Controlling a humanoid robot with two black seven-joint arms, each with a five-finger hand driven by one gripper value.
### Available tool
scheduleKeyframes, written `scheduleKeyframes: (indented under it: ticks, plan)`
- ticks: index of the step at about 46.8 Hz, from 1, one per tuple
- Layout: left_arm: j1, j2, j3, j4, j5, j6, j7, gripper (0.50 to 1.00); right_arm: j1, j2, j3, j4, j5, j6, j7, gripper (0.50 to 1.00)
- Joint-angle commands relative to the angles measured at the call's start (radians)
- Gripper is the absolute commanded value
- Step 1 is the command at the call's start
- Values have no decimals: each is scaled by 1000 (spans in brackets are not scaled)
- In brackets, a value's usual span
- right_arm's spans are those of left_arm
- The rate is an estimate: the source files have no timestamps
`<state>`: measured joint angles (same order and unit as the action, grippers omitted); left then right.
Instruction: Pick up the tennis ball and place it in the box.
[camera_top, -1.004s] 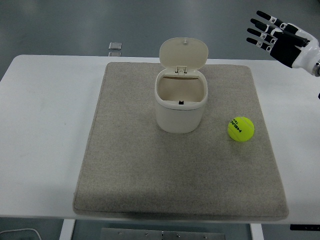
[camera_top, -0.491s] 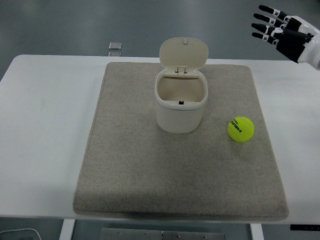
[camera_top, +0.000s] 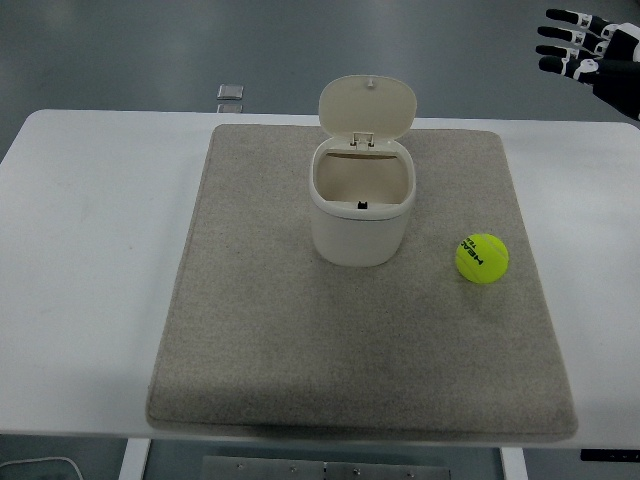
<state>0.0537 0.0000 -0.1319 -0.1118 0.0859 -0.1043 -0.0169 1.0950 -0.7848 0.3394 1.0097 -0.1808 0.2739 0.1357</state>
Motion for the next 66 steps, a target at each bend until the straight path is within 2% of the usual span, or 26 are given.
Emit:
scheduleKeyframes:
  ticks: [1, 10, 22, 34, 38, 49, 58, 66]
  plan:
    - [0, 0, 0, 0, 0, 0, 0, 992, -4, -19, 3, 3, -68, 5, 1, 911]
    - [0, 0, 0, 1, 0, 0, 0, 992, -6, -57, 3, 4, -164, 54, 10, 911]
    - [0, 0, 0, 0, 0, 0, 0, 992, -9, -86, -5, 10, -376, 103, 96, 911]
    - [0, 0, 0, 0, 0, 0, 0, 992, -52, -142, -14, 107, -614, 107, 200, 909]
    - [0, 0, 0, 0, 0, 0, 0, 992, -76, -151, -14, 147, -684, 96, 226, 909]
    - [0, 0, 0, 0, 0, 0, 0, 992, -142, -145, -14, 251, -815, 47, 249, 909]
    - [0, 0, 0, 0, 0, 0, 0, 992, -193, -90, -22, 260, -916, -45, 251, 909]
    - [0, 0, 0, 0, 0, 0, 0, 992, -231, -59, -22, 259, -982, -65, 251, 909]
